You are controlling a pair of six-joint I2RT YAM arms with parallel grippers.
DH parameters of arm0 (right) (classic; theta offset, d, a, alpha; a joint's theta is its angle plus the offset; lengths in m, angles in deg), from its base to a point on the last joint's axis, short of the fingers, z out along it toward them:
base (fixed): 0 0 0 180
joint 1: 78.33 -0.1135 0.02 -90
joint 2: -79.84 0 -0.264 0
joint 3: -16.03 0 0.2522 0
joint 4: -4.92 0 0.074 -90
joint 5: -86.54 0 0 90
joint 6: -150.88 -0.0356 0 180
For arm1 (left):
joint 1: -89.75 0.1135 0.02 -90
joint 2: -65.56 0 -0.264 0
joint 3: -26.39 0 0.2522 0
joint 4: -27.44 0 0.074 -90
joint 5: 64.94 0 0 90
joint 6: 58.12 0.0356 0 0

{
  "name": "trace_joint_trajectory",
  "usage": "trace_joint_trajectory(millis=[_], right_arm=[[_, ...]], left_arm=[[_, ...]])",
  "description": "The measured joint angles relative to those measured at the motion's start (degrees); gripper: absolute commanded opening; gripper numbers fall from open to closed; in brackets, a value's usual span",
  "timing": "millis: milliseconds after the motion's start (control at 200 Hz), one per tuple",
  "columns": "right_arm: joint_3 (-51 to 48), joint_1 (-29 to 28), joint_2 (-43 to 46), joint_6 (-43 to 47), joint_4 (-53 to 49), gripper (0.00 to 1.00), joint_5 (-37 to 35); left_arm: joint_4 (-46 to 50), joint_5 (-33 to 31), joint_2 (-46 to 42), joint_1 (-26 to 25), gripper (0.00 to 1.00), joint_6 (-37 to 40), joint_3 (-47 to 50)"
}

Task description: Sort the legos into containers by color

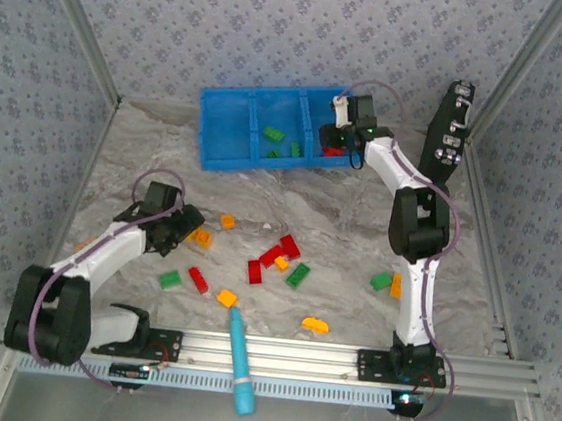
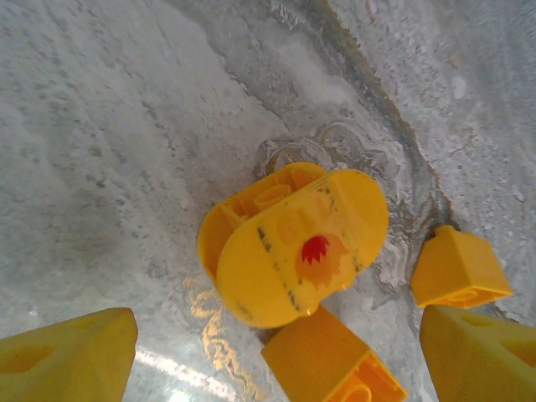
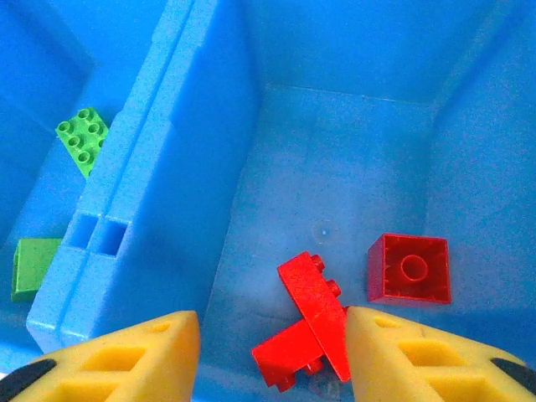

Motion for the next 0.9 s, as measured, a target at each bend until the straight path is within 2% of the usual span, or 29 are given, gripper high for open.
trace_joint_trajectory(millis=[205,470,715,900], right_arm=[[-5.8,-0.2,3.6,0.3,0.2,0.55,0.6],[-21.0,-2.8,19.2,0.4,0.0,0.69,0.2],[-34.5,5.5,35.4,-5.7,-0.3,0.75,1.8],[-45.1,7.0,45.5,-12.3,-2.3,0.75,-1.6]], left_arm=[[-2.4,-0.1,6.7,-0.5,0.89,-0.6,-3.5],[-4.2,0.0,13.2,-1.0,0.85,-0.5,-7.0],[-5.6,-0.2,16.1,-1.0,0.81,-0.3,-8.0],[-7.1,0.0,17.7,-1.0,0.76,0.6,-8.9]])
